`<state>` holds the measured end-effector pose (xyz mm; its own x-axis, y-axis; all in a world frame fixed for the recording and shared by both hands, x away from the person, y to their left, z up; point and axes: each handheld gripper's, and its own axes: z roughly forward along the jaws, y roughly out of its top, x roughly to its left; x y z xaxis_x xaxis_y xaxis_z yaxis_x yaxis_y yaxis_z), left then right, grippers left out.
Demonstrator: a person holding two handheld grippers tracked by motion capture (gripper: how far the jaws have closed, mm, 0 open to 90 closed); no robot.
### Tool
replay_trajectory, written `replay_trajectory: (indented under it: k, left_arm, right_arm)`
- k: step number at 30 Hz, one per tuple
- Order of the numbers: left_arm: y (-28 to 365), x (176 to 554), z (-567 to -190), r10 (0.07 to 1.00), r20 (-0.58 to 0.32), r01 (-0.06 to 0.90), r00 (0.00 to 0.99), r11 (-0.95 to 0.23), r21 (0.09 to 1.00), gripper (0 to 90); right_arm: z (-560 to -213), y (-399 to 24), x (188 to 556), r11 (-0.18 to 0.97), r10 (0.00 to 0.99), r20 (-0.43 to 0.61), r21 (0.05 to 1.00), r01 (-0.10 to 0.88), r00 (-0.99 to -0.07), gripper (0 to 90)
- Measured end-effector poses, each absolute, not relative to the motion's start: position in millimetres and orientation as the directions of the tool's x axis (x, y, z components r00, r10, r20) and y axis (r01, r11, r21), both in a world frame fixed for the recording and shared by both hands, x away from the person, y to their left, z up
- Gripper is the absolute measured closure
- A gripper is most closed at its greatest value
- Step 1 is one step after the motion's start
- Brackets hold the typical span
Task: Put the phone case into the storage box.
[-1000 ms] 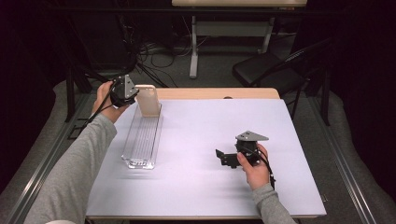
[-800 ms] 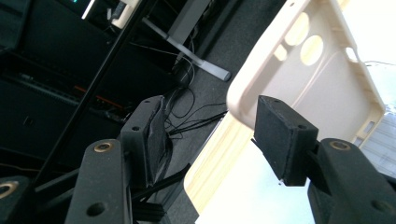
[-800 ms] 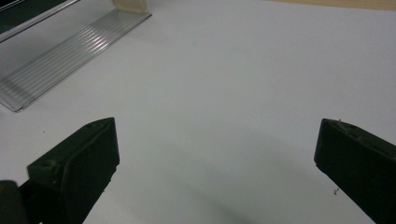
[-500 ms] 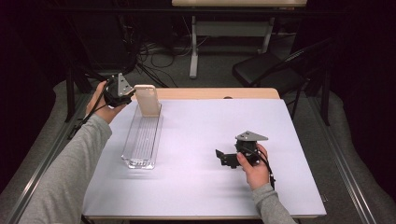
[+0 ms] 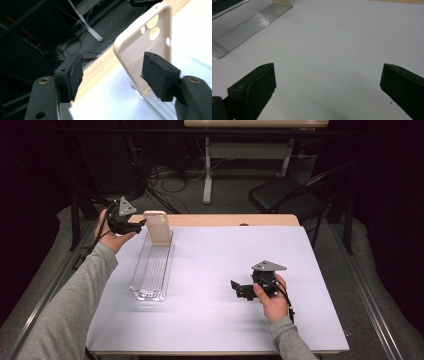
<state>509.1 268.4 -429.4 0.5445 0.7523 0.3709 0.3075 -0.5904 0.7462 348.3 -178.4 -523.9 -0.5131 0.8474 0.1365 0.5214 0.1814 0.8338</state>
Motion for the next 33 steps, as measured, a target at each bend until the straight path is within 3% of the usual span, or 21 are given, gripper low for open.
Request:
replay_trajectory:
  k: [11,22,33]
  left_arm:
    - [269.8,513.6,-434.2,0.808,0.084,0.460,0.584,-0.414,0.786,27.9]
    - [270.5,515.0,-435.7,0.813,-0.051,0.535,0.580,-0.333,0.776,23.3]
    - [274.6,512.6,-433.8,0.811,-0.076,0.551,0.580,-0.321,0.770,20.0]
  right_arm:
    - [-524.0,-178.2,348.4,0.188,0.845,0.132,0.833,0.521,-0.517,0.0]
    - [-523.8,-178.7,348.4,0.187,0.846,0.134,0.832,0.522,-0.517,0.2]
    - [-524.0,-178.3,348.8,0.193,0.845,0.132,0.829,0.526,-0.519,0.6]
